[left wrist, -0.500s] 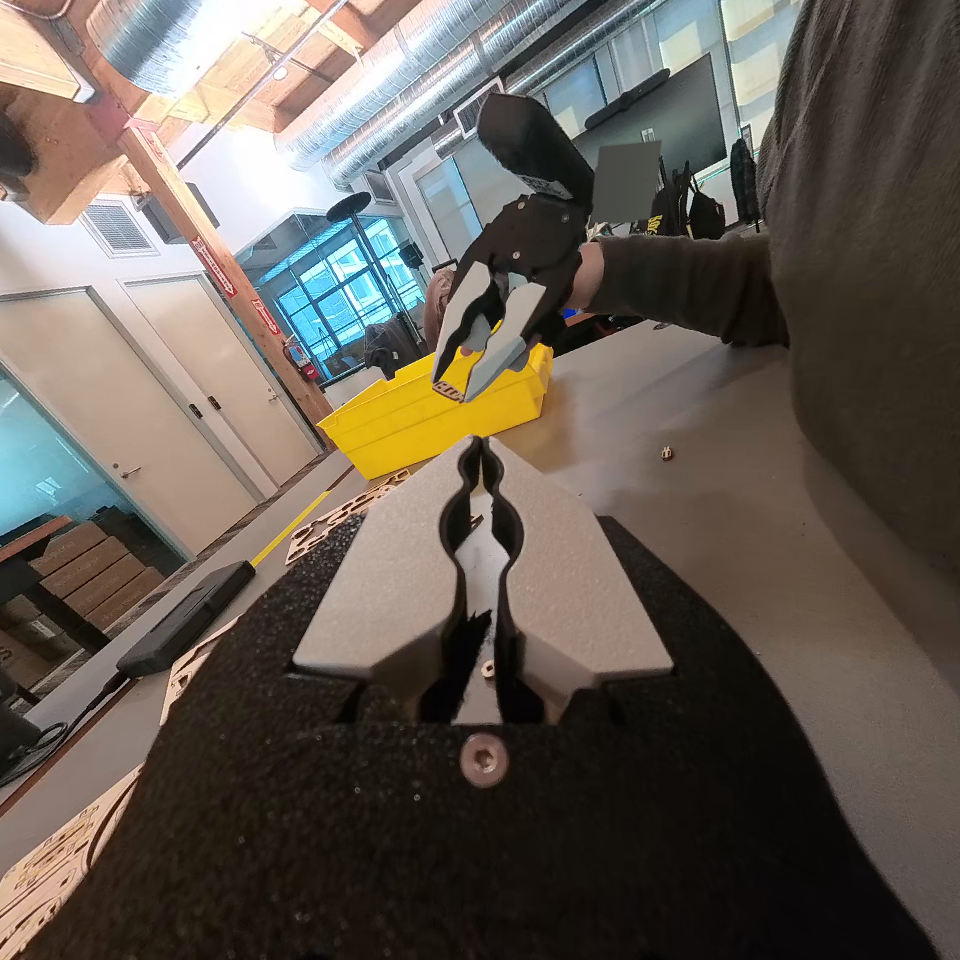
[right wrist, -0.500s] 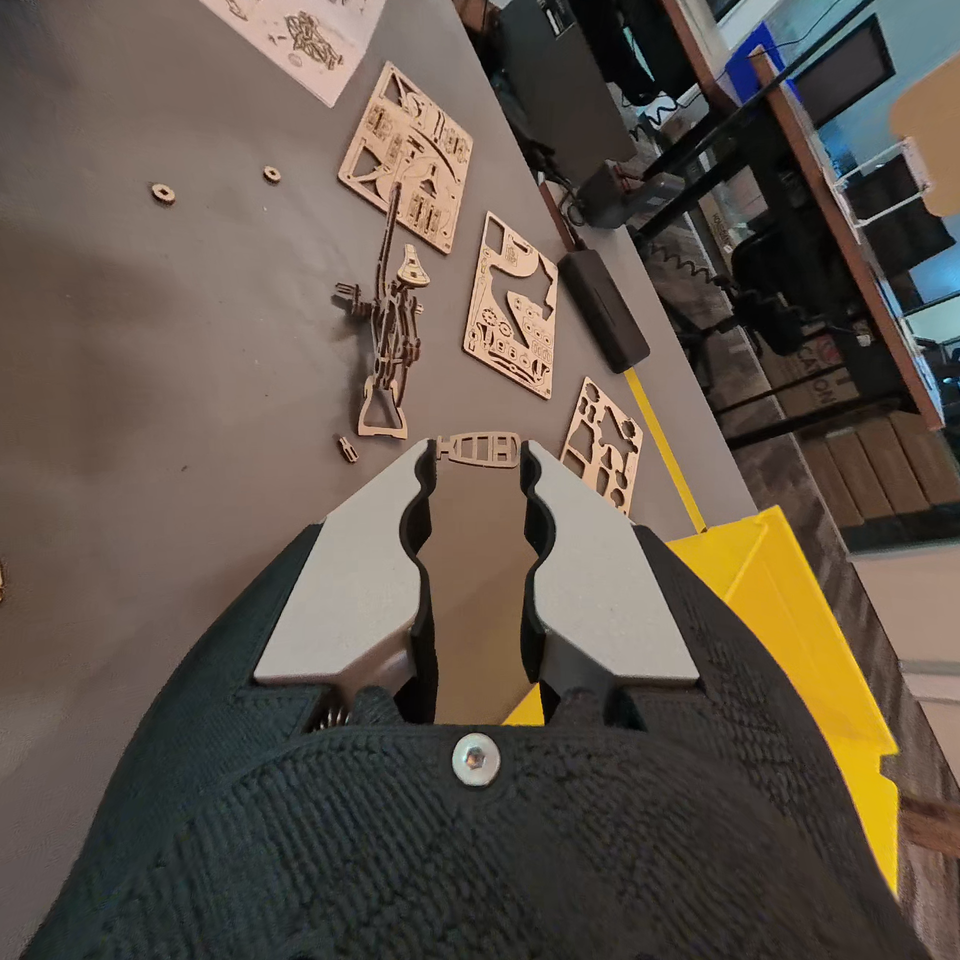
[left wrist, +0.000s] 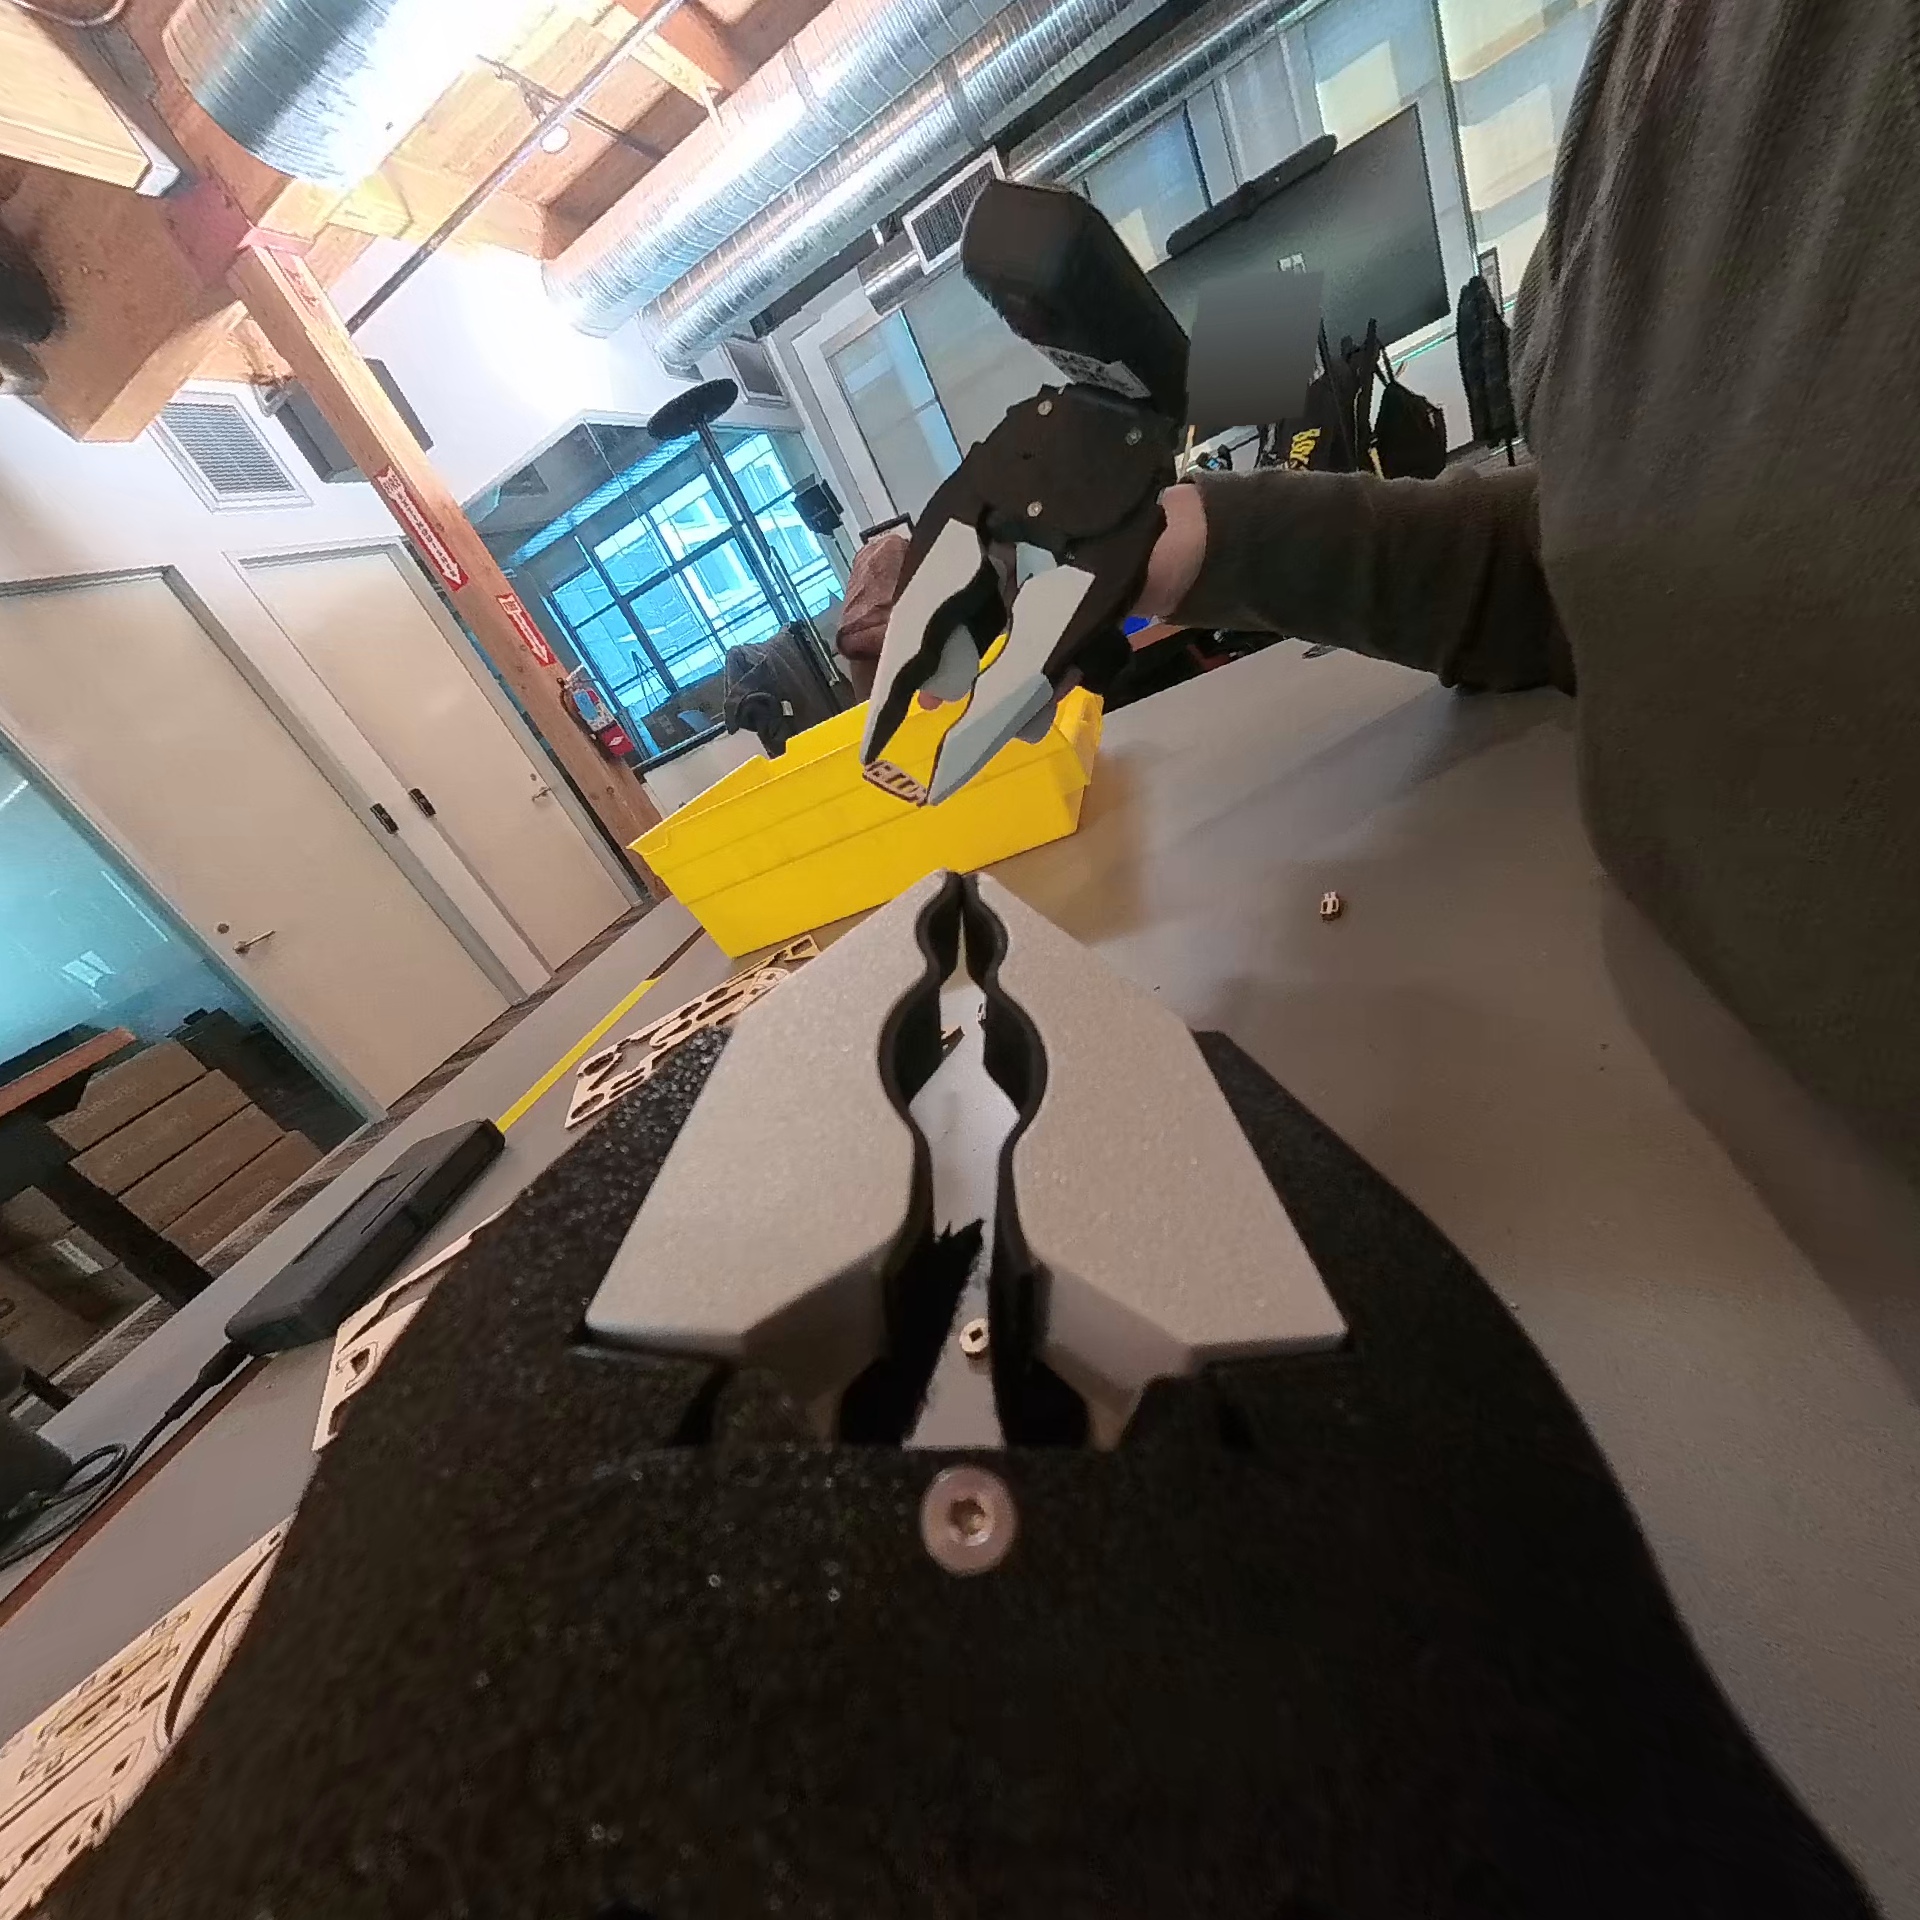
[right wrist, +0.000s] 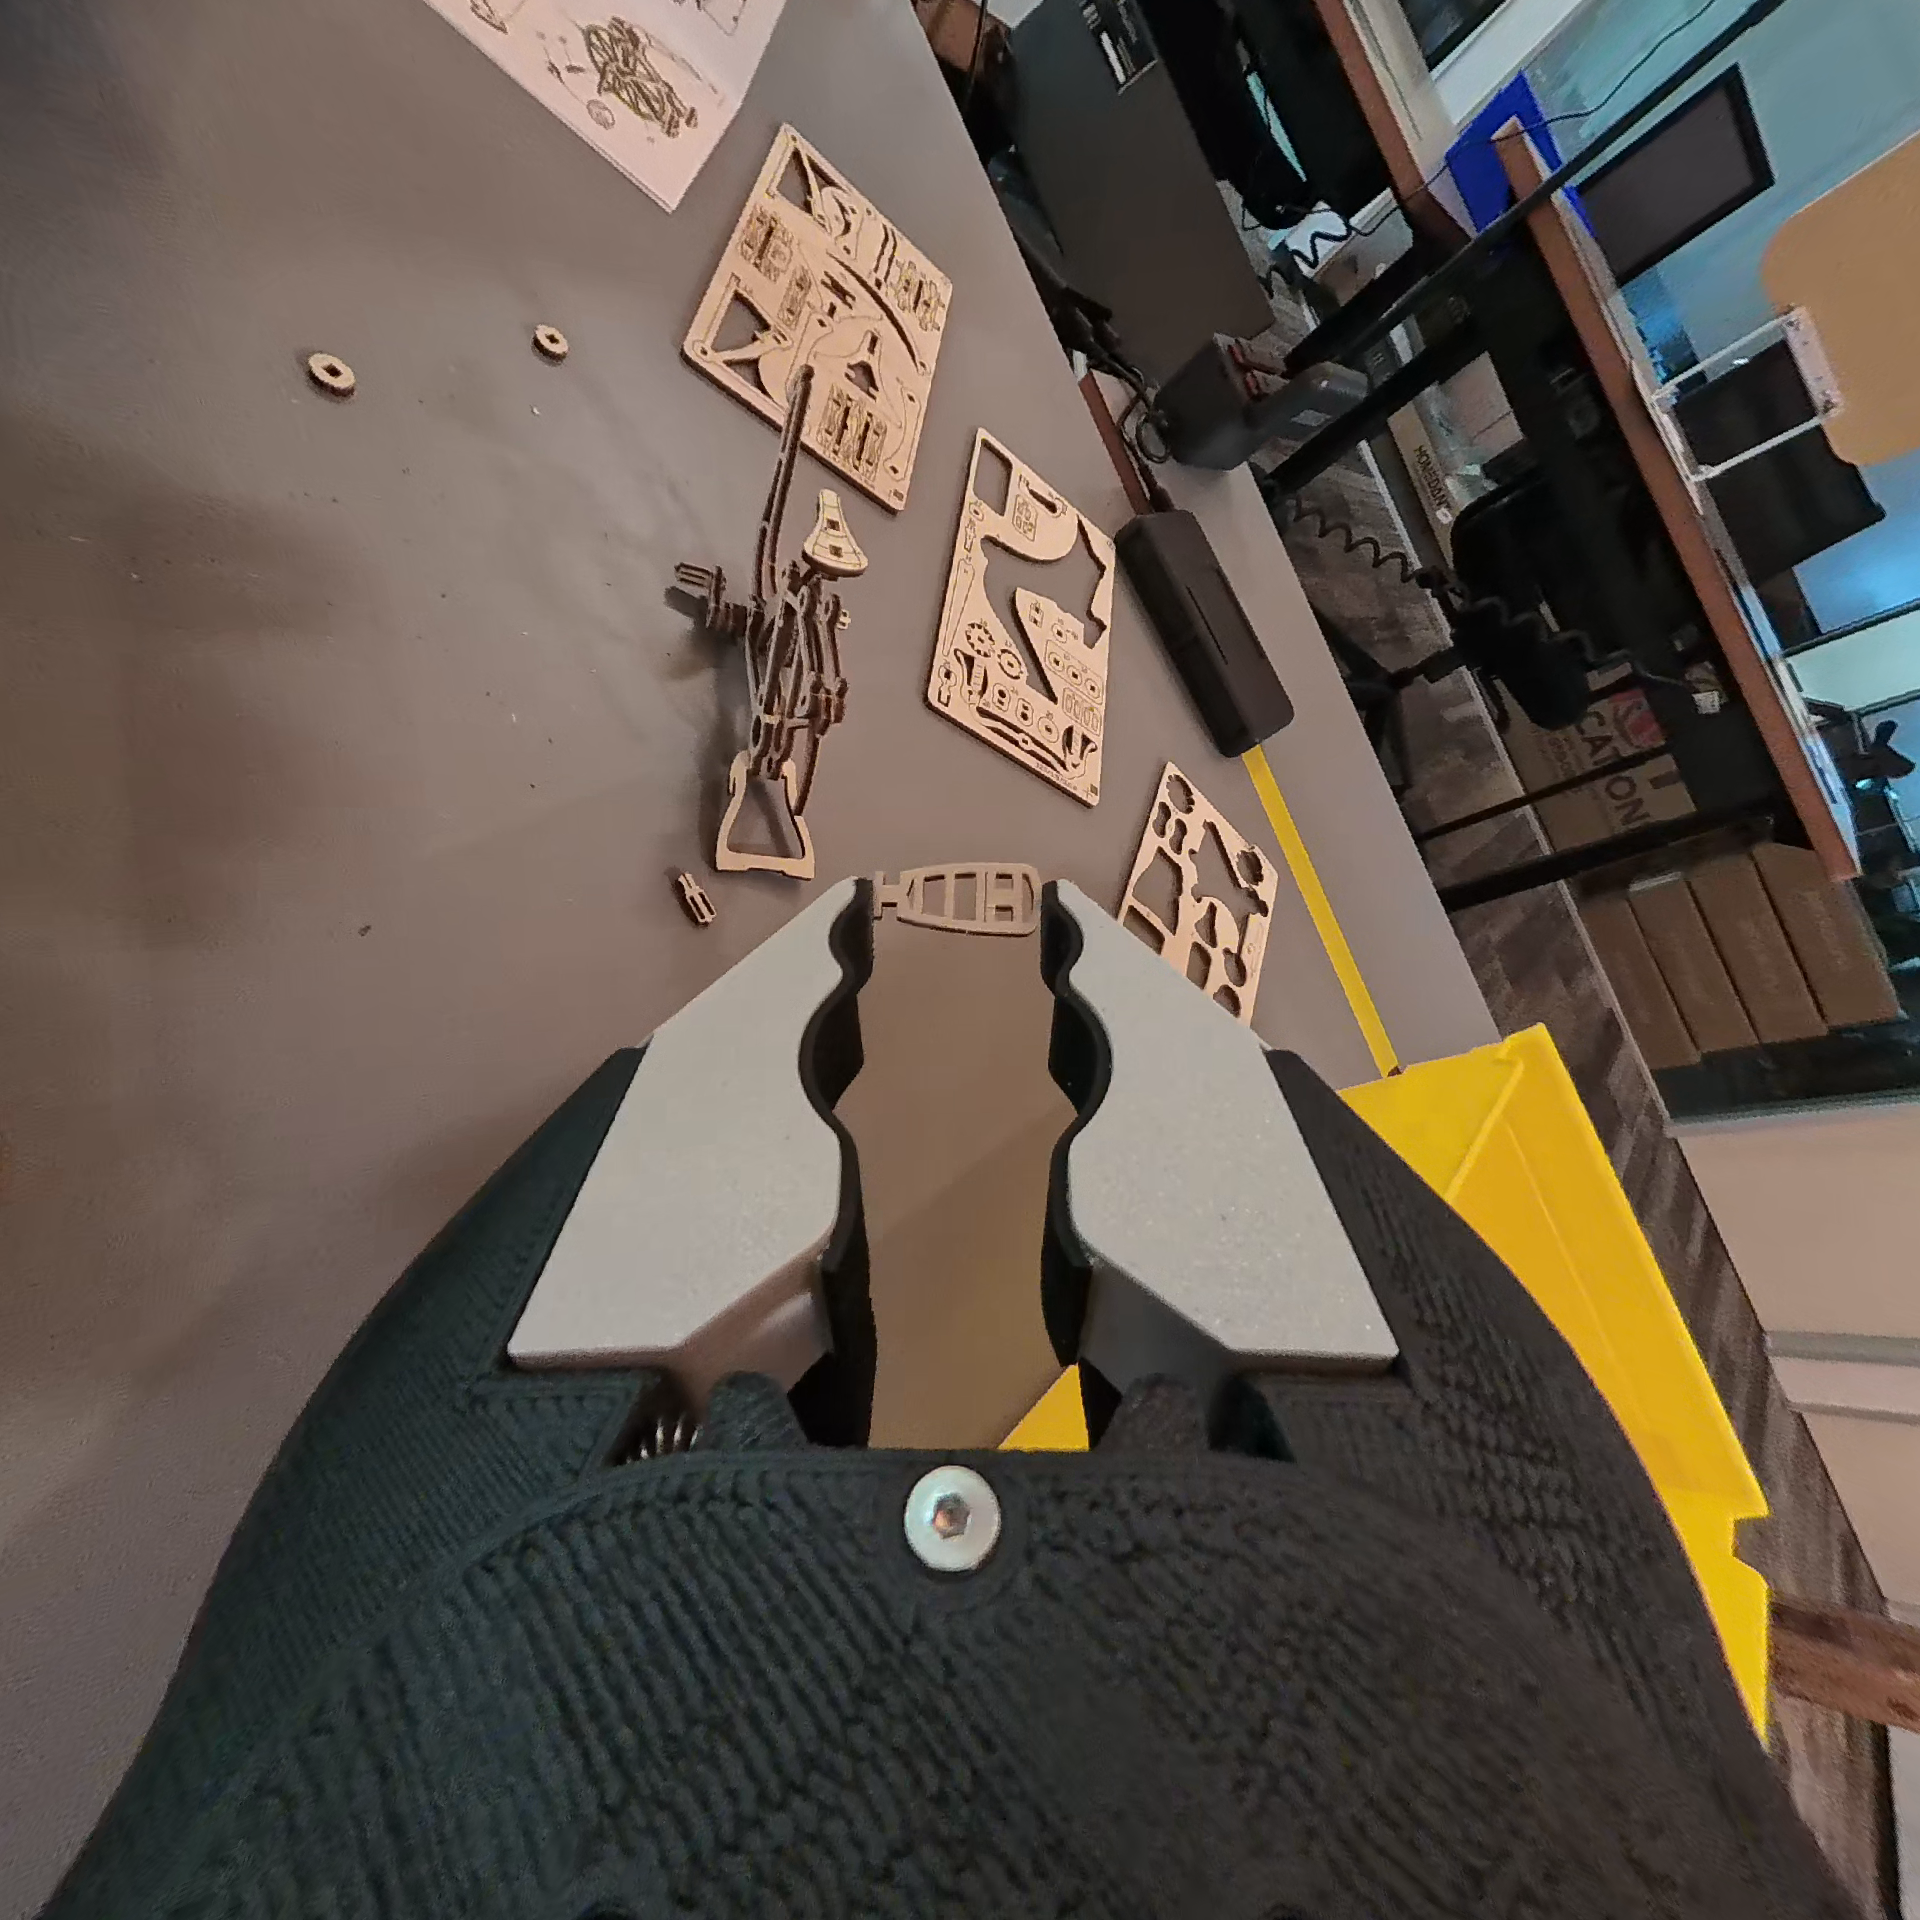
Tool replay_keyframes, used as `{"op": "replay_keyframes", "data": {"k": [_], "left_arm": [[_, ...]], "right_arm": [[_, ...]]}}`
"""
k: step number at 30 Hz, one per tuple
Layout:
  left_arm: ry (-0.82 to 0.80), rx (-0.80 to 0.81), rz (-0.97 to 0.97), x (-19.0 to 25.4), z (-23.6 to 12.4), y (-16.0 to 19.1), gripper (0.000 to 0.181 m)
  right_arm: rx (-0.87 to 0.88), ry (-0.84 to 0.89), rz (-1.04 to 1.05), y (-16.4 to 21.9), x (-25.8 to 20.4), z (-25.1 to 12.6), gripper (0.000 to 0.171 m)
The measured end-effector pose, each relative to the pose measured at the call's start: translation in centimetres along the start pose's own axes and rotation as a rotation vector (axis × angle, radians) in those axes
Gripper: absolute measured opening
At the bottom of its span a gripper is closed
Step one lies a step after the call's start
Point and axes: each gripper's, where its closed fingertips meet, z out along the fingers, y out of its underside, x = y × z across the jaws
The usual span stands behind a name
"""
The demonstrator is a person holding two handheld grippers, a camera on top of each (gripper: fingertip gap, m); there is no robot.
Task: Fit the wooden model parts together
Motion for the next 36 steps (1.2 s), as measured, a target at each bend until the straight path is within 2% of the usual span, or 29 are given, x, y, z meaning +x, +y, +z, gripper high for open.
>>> {"op": "replay_keyframes", "data": {"k": [1, 11, 13, 18, 22, 26, 31, 34, 36], "left_arm": [[-0.001, 0.001, 0.000, 0.0, 0.0, 0.0, 0.000], [0.000, 0.003, -0.001, 0.0, 0.0, 0.0, 0.000], [0.000, 0.001, 0.001, 0.0, 0.0, 0.0, 0.000], [0.004, -0.002, 0.008, 0.1, 0.1, 0.0, 0.000], [-0.001, 0.000, -0.008, -0.2, 0.1, 0.1, 0.000], [-0.005, 0.003, -0.019, -0.3, 0.0, 0.1, 0.000], [-0.027, 0.008, -0.013, -0.5, -0.2, -0.2, 0.000], [-0.152, -0.024, 0.023, -1.9, -1.7, -0.7, 0.000], [-0.312, -0.071, 0.196, -4.2, -4.1, -1.5, 0.006]], "right_arm": [[0.000, -0.001, -0.001, 0.0, 0.0, 0.0, 0.031], [0.032, -0.019, 0.019, -0.3, -0.4, 0.5, 0.031], [0.052, -0.093, 0.033, -0.4, -1.8, 1.1, 0.031], [0.172, -0.426, -0.066, -1.4, -8.7, 1.2, 0.031], [0.275, -0.537, -0.066, -2.6, -11.5, 1.5, 0.031], [0.392, -0.404, -0.117, -3.4, -11.4, 3.0, 0.031], [0.379, -0.342, -0.140, -2.9, -11.3, 4.1, 0.031], [0.339, -0.337, -0.161, -2.2, -11.4, 4.4, 0.031], [0.335, -0.352, -0.159, -2.1, -11.6, 4.2, 0.031]]}}
